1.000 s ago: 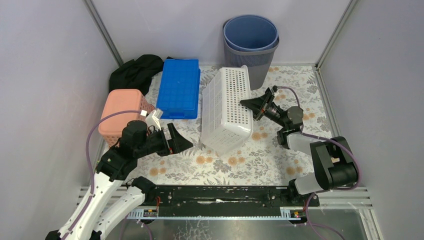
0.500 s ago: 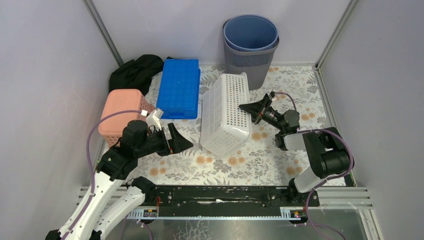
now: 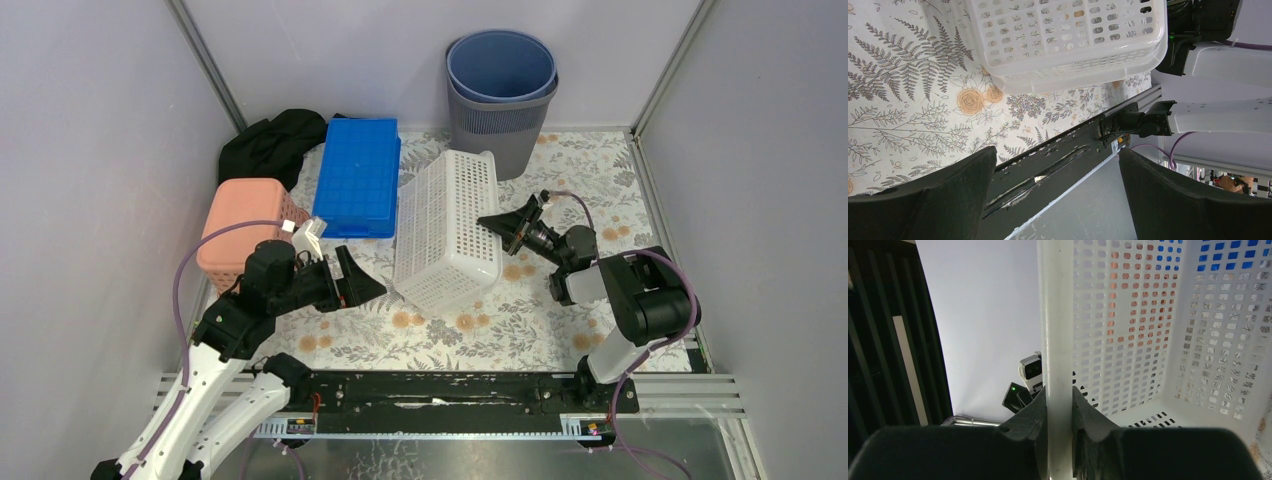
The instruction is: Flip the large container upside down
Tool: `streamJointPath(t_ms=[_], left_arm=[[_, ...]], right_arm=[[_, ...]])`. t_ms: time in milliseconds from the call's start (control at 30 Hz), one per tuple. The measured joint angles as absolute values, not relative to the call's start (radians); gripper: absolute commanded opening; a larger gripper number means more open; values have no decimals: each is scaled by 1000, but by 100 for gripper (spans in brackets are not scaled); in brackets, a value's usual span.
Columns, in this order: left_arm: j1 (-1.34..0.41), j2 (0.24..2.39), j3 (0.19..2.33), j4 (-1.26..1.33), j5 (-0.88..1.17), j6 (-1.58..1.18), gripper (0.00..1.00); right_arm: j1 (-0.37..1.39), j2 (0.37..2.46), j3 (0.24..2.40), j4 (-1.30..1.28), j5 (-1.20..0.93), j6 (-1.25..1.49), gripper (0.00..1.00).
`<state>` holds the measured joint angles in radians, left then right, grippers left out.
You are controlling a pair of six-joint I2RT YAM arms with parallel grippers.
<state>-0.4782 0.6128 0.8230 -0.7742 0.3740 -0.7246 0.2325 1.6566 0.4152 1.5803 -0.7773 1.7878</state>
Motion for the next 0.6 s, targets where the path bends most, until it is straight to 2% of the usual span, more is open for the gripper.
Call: streamJointPath(t_ms=[367, 600], left_arm=[[-478, 613, 823, -774, 374, -724, 100], [-478, 613, 823, -774, 374, -725, 100]], right_arm=[[216, 1679, 406, 1589, -800, 1773, 31], [206, 1658, 403, 1488, -826, 1693, 33]])
